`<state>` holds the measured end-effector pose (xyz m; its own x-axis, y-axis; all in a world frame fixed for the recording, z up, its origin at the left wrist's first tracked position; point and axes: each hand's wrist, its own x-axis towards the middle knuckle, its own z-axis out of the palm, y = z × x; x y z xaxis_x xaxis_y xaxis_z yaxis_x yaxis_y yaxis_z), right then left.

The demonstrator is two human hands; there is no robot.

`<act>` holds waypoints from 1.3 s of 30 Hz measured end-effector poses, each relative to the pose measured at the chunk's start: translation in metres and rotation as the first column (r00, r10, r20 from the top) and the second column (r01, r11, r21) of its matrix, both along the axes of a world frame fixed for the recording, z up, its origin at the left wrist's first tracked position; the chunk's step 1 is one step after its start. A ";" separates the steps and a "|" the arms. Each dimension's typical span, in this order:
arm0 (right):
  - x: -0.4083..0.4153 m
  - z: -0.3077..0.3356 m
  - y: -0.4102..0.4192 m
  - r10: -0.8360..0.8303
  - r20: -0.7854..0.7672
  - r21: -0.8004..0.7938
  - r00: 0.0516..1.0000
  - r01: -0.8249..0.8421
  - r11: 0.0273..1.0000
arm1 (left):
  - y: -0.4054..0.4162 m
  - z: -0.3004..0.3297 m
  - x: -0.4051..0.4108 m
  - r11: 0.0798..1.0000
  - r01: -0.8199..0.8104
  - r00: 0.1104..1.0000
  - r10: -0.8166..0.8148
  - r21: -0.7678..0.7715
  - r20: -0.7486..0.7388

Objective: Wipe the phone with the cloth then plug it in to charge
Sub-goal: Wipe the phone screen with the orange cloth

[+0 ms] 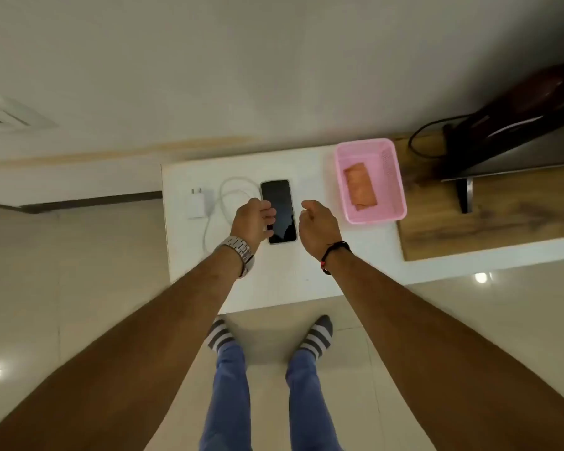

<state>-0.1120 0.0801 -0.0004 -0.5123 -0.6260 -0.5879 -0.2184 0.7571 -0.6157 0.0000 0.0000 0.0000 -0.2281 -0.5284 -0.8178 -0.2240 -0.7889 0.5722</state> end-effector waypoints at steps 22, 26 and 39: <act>-0.001 -0.109 -0.021 -0.228 0.147 0.068 0.963 0.220 0.973 | -0.009 -0.107 -0.018 0.981 0.141 0.961 -0.104 -0.131 0.255; -0.005 -0.107 -0.022 -0.253 0.181 0.045 0.950 0.249 0.967 | -0.010 -0.105 -0.017 0.994 0.014 0.978 0.008 -0.104 0.208; -0.051 -0.062 0.003 -0.147 0.565 -0.122 0.812 0.258 0.959 | -0.038 -0.083 -0.039 0.912 0.069 0.885 0.131 0.404 -0.448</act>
